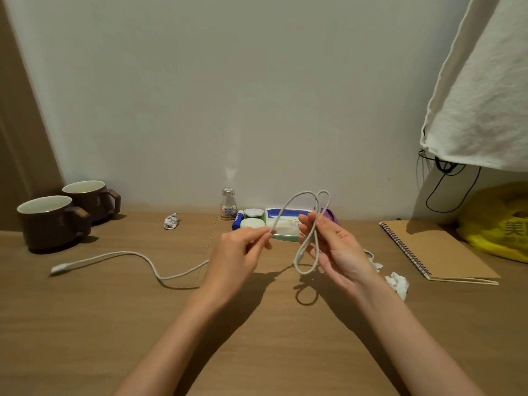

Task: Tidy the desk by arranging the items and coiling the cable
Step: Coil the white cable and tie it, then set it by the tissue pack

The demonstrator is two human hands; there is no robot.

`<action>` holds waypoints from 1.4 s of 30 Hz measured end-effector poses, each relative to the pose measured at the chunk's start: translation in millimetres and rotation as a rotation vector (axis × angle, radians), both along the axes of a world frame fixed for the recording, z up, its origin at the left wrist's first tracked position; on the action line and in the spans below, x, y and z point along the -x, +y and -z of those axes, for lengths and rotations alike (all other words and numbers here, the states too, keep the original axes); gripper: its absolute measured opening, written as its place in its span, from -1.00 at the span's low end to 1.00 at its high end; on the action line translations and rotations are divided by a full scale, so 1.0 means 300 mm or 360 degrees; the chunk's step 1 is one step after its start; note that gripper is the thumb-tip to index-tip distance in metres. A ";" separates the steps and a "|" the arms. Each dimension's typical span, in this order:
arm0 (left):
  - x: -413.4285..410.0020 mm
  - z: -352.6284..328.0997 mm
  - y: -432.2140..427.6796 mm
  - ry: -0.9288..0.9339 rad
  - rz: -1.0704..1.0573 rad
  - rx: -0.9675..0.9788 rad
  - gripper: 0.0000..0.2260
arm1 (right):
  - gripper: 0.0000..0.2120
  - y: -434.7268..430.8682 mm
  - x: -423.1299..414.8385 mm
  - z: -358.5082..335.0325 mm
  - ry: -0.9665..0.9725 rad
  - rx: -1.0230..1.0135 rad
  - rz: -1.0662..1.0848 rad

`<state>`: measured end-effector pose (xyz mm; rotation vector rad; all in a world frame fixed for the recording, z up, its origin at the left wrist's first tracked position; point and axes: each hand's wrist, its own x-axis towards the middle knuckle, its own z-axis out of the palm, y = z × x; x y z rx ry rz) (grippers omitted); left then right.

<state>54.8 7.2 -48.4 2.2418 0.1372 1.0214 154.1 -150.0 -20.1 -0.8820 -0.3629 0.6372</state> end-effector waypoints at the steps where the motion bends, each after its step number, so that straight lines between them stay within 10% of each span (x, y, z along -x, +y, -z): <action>1: 0.001 0.005 -0.007 0.0055 0.0040 -0.0092 -0.85 | -0.80 0.007 0.007 0.008 -0.0062 0.0051 0.0033; 13: 0.008 0.001 -0.038 0.0299 0.0196 -0.0400 -0.81 | -0.83 0.017 0.051 0.015 -0.0309 0.0402 -0.0014; 28: -0.008 0.000 -0.113 0.0627 0.0646 0.0573 -0.75 | -0.83 0.034 0.066 0.017 -0.0276 0.0447 0.0083; 42: -0.001 0.007 -0.103 0.0666 0.0774 0.0518 -0.85 | -0.88 0.031 0.054 0.027 -0.0196 0.0408 0.0086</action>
